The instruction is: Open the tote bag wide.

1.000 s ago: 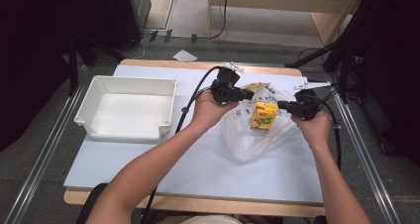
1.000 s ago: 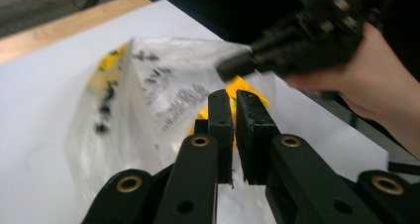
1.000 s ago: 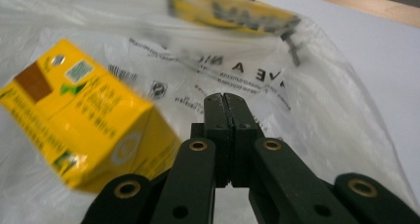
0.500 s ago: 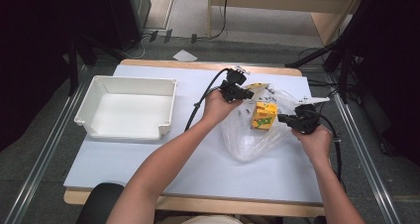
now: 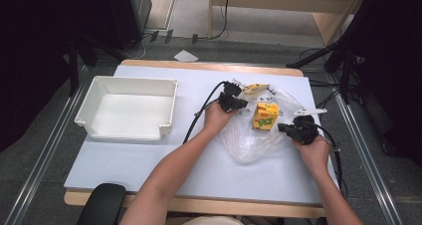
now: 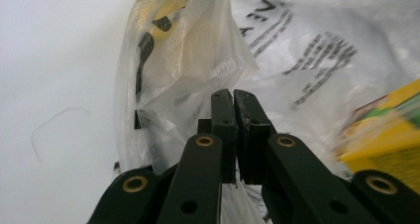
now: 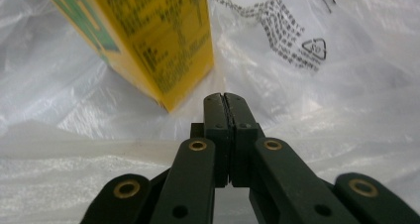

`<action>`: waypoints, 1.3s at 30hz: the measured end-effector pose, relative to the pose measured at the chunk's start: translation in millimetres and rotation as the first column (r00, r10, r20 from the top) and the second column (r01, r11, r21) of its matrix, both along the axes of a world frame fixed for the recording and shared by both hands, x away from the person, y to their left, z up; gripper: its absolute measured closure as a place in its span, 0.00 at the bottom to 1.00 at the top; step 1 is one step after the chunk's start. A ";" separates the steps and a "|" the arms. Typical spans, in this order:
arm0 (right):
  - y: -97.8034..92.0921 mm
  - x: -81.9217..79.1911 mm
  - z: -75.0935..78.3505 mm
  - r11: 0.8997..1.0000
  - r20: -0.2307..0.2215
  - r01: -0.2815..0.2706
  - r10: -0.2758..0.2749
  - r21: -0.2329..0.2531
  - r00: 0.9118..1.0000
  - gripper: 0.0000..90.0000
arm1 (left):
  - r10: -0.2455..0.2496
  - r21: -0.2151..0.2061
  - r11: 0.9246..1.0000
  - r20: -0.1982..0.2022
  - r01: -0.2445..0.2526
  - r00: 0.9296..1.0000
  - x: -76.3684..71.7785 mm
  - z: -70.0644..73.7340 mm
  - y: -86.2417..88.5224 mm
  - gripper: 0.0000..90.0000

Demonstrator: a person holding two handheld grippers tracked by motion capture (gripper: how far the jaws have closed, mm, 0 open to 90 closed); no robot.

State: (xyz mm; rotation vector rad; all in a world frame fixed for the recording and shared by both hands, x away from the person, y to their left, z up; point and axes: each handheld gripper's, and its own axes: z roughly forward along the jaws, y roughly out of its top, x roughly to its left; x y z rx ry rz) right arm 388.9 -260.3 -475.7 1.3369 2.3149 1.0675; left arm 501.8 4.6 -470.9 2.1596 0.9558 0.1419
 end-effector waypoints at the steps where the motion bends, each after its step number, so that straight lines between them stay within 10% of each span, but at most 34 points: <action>1: -1.7 -1.8 -1.5 1.000 -0.005 0.001 -0.001 -0.004 1.000 1.00 | 0.004 0.007 1.000 -0.002 -0.004 1.000 0.8 -2.2 0.5 0.98; 21: -37.7 -41.5 -6.0 0.999 -0.011 0.034 -0.034 -0.019 0.999 1.00 | 0.067 0.005 0.998 0.012 -0.067 0.998 11.5 -2.3 19.5 0.97; 39: -19.1 -48.4 41.8 0.998 0.073 0.007 -0.012 0.069 0.997 0.79 | -0.092 -0.103 0.990 0.042 0.096 0.995 -8.9 56.0 23.4 0.64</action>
